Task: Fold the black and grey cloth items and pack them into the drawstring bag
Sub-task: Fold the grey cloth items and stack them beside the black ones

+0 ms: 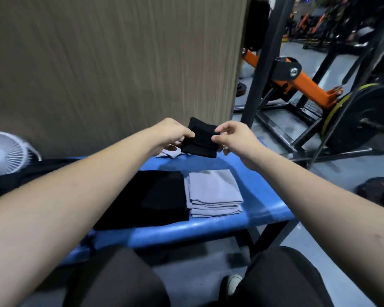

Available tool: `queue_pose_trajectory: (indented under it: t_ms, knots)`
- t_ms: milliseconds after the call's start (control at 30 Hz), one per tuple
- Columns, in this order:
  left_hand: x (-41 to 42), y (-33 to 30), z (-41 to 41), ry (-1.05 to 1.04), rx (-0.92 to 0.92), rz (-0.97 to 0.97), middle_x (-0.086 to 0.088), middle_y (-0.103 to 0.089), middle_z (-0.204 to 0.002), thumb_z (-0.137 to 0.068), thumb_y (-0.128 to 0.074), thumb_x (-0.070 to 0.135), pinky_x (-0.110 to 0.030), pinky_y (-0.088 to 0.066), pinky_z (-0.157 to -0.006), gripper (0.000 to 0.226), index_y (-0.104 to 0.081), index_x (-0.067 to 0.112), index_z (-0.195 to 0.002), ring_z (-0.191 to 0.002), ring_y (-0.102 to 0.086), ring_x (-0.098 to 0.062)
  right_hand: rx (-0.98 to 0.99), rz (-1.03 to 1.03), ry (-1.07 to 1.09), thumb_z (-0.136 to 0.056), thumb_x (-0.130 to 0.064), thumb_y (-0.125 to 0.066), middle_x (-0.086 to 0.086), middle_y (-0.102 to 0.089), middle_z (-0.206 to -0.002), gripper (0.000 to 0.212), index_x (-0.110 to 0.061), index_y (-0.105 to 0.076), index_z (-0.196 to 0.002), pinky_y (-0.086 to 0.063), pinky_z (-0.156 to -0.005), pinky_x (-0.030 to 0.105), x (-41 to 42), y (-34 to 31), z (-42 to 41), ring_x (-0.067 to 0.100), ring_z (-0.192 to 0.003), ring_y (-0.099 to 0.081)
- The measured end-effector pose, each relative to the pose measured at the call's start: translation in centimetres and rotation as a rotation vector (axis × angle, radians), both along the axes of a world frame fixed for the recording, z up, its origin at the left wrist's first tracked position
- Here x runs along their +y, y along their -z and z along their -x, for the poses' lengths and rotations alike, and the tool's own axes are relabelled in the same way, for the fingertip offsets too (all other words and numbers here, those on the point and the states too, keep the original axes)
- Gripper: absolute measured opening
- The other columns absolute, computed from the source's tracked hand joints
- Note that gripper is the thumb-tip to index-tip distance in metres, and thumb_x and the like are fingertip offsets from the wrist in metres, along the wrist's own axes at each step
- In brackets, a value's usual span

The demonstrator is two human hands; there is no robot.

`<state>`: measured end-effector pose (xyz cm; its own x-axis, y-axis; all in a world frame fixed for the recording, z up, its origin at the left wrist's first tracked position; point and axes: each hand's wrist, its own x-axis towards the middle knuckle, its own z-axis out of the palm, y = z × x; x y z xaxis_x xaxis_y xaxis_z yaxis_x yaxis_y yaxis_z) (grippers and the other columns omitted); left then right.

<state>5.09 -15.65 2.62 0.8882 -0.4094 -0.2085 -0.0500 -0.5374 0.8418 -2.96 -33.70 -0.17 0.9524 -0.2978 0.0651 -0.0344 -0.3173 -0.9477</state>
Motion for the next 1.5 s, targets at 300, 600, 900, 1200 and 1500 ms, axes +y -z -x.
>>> queue_pose_trajectory:
  t_ms: [300, 600, 900, 1200, 1500]
  knots:
    - [15.6, -1.5, 2.6, -0.071, -0.052, -0.080, -0.003, -0.043, -0.058, -0.089, -0.070, 0.014, -0.018, -0.041, -0.043, 0.019, -0.053, 0.010, -0.081, -0.045, -0.042, -0.011, 0.060, 0.160, -0.222, -0.084, -0.005, -0.074, 0.000, -0.058, -0.070, 0.010, -0.008, -0.065, -0.089, -0.045, -0.054, 0.014, 14.4, -1.3, -2.1, 0.009, -0.059, -0.054]
    - [22.6, 1.8, 2.9, -0.204, 0.012, -0.052, -0.007, -0.053, -0.072, -0.086, -0.076, 0.015, -0.024, -0.039, -0.049, 0.032, -0.052, 0.011, -0.107, -0.055, -0.053, -0.015, 0.136, 0.501, -0.362, -0.081, -0.019, -0.076, -0.007, -0.061, -0.068, 0.010, -0.015, -0.068, -0.085, -0.039, -0.053, 0.016, 21.0, 0.0, -4.1, 0.007, -0.060, -0.055]
    - [21.8, 5.3, 2.8, -0.126, -0.031, -0.129, -0.013, -0.056, -0.081, -0.087, -0.074, 0.019, -0.023, -0.042, -0.045, 0.030, -0.047, 0.013, -0.097, -0.051, -0.060, -0.013, 0.157, 0.904, -0.409, -0.085, -0.029, -0.070, -0.012, -0.052, -0.082, 0.012, -0.026, -0.059, -0.083, -0.043, -0.089, 0.036, 21.1, 1.9, -3.8, 0.023, -0.102, -0.055]
    - [21.9, 5.5, 1.8, -0.091, -0.133, -0.359, -0.007, -0.062, -0.075, -0.081, -0.076, 0.041, -0.029, -0.040, -0.057, 0.033, -0.056, 0.016, -0.089, -0.060, -0.051, -0.020, 0.123, 0.967, -0.454, -0.086, -0.043, -0.068, -0.004, -0.065, -0.103, 0.021, -0.025, -0.066, -0.095, -0.031, -0.090, 0.037, 20.5, 3.4, -4.3, 0.023, -0.107, -0.043]
    - [18.1, 2.6, -2.2, -0.168, -0.262, -0.337, -0.006, -0.060, -0.084, -0.092, -0.064, 0.037, -0.031, -0.043, -0.070, 0.019, -0.062, 0.019, -0.087, -0.078, -0.054, -0.022, 0.115, 0.615, -0.323, -0.090, -0.036, -0.064, -0.007, -0.069, -0.082, 0.021, -0.016, -0.066, -0.085, -0.046, -0.075, 0.029, 14.3, 1.9, -5.9, 0.011, -0.075, -0.059]
